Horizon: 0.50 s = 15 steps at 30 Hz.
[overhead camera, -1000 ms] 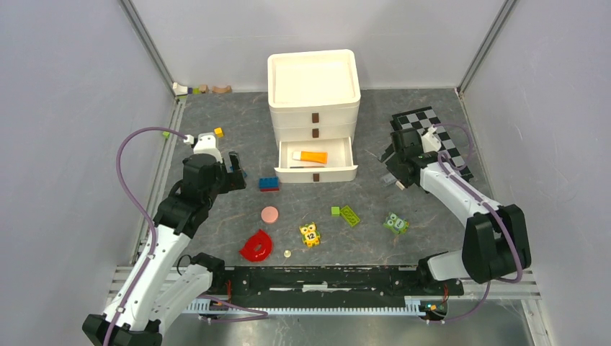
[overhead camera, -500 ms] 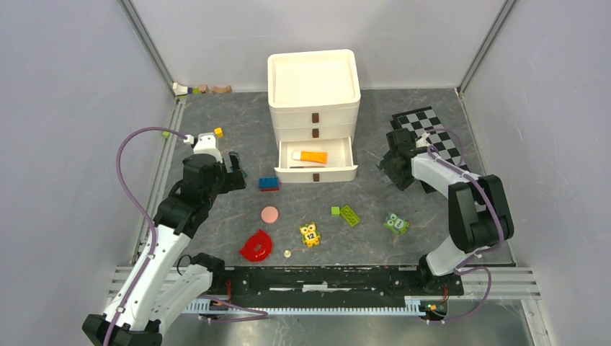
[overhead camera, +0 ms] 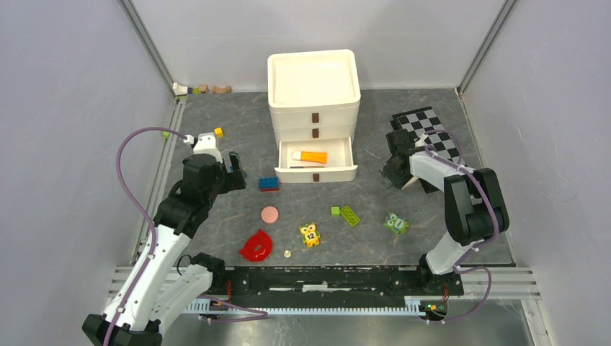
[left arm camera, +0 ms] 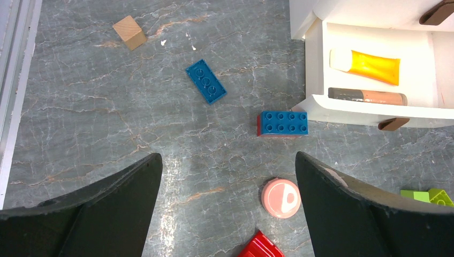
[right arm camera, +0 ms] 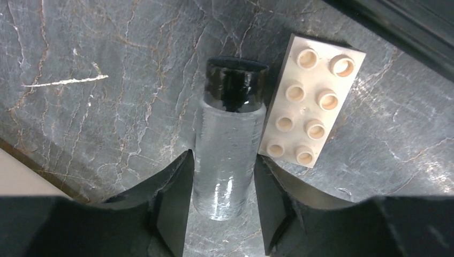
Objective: Organize the makeup
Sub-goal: Pick up the makeup from the center of the board.
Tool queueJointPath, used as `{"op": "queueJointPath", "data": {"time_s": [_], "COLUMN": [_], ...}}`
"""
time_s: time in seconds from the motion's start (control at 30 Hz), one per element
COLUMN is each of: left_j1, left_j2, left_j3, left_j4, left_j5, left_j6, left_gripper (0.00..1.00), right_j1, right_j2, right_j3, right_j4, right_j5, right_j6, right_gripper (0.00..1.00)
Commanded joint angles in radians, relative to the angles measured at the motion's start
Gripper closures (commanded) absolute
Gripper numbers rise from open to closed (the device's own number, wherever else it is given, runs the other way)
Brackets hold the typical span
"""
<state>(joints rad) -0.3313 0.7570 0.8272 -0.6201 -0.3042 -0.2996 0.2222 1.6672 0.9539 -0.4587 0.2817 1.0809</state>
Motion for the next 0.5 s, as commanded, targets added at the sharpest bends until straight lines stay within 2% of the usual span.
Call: {"op": "queueJointPath", "data": {"time_s": [0.0,0.13,0.23,0.33,0.47], "left_j1": [0.005,0.005,0.005,0.005,0.005], "left_j2": [-0.009,-0.006,-0.010,-0.014,-0.010], "left_j3": [-0.002,0.000,0.000,-0.002,0.000], "left_j4": [0.030,0.030,0.030,0.032,0.031], "left_j5": [0.010,0.010,0.011,0.011,0.017], "left_j6": [0.027,0.027,0.027,0.027,0.027], "left_gripper": [0.00,0.00,0.00,0.00,0.00], "right_j1": [-0.017,-0.017,-0.017,-0.017,-0.014], "right_j2": [0.038,0.038,0.030,0.005,-0.124], "right_j3": [0.026,0.031,0.032,0.036,-0.052], "right_j4": [0.025,0.053,0.104,0.113,0.255], "right_j5": [0.039,0.013,-0.015,-0.005,0.012], "right_j6": [-0.025,-0.078,-0.141,-0.180,-0.252], "right_gripper": [0.54,0.72,0.82,0.85,0.86]}}
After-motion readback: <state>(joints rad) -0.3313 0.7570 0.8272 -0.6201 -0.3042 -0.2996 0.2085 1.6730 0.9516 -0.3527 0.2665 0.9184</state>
